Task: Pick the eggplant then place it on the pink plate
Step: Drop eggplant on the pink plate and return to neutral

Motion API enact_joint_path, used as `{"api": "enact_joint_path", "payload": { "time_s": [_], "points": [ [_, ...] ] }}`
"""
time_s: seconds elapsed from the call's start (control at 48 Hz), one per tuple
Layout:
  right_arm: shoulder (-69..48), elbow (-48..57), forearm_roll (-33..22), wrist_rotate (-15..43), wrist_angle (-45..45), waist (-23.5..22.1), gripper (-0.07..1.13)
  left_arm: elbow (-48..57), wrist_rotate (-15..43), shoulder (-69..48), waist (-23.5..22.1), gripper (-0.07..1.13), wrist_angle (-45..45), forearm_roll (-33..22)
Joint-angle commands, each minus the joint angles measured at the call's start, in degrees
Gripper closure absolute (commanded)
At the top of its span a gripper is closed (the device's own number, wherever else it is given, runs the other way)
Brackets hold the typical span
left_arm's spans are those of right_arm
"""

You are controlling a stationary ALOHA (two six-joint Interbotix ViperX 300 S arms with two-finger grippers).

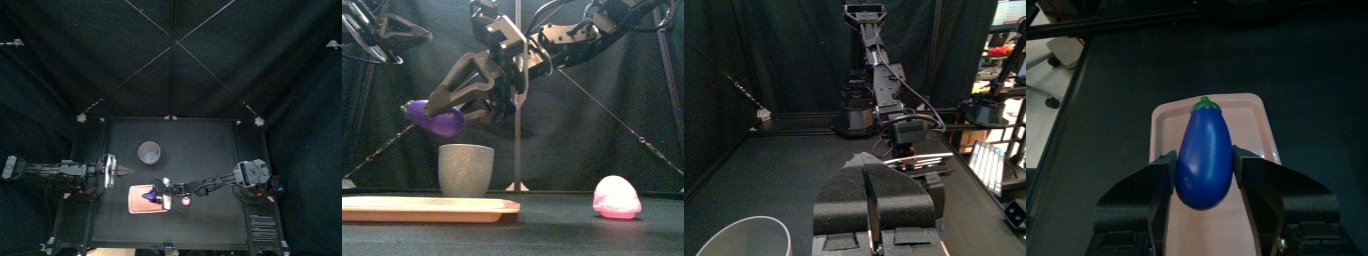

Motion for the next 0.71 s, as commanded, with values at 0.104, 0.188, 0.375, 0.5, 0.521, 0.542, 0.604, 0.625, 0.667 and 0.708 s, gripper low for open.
{"api": "enact_joint_path", "payload": {
  "time_s": [0.104,0.188,0.375,0.5,0.521,0.542,0.604,0.625,0.667,0.708],
  "points": [
    [-1.32,0.35,1.32,-0.18,-1.05,-0.35,0.15,-0.79,0.09,0.09,0.09,1.07,-0.26,0.18],
    [-1.49,1.32,1.41,-0.18,-1.32,-0.97,0.09,-0.79,0.09,0.09,0.09,1.07,-0.26,0.18],
    [-3.52,3.08,1.32,-0.26,-2.64,-1.23,0.09,-0.70,0.09,0.09,0.09,1.07,-0.26,0.26],
    [-8.88,6.06,1.14,-0.35,-3.08,-2.72,0.09,-0.70,0.09,0.09,0.09,1.07,-0.26,0.18],
    [-10.02,6.77,1.14,-0.35,-3.25,-3.08,0.09,-0.70,0.09,0.09,0.09,1.07,-0.26,0.26],
    [-11.25,7.56,1.05,-0.35,-3.52,-3.43,0.09,-0.62,0.09,0.09,0.09,1.07,-0.26,0.18],
    [-15.73,10.55,1.05,-0.44,-5.01,-4.31,0.09,-0.70,0.09,0.09,0.09,1.07,-0.26,0.26],
    [-17.14,11.51,1.05,-0.62,-5.54,-4.48,0.09,-0.62,0.09,0.09,0.09,1.07,-0.26,0.26],
    [-20.13,13.62,1.05,-0.62,-6.86,-4.92,0.09,-0.62,0.09,0.09,0.09,1.07,-0.18,0.35],
    [-23.47,15.64,1.05,-0.70,-8.26,-5.27,0.09,-0.53,0.09,0.00,0.09,1.07,-0.26,0.44]
  ]
}}
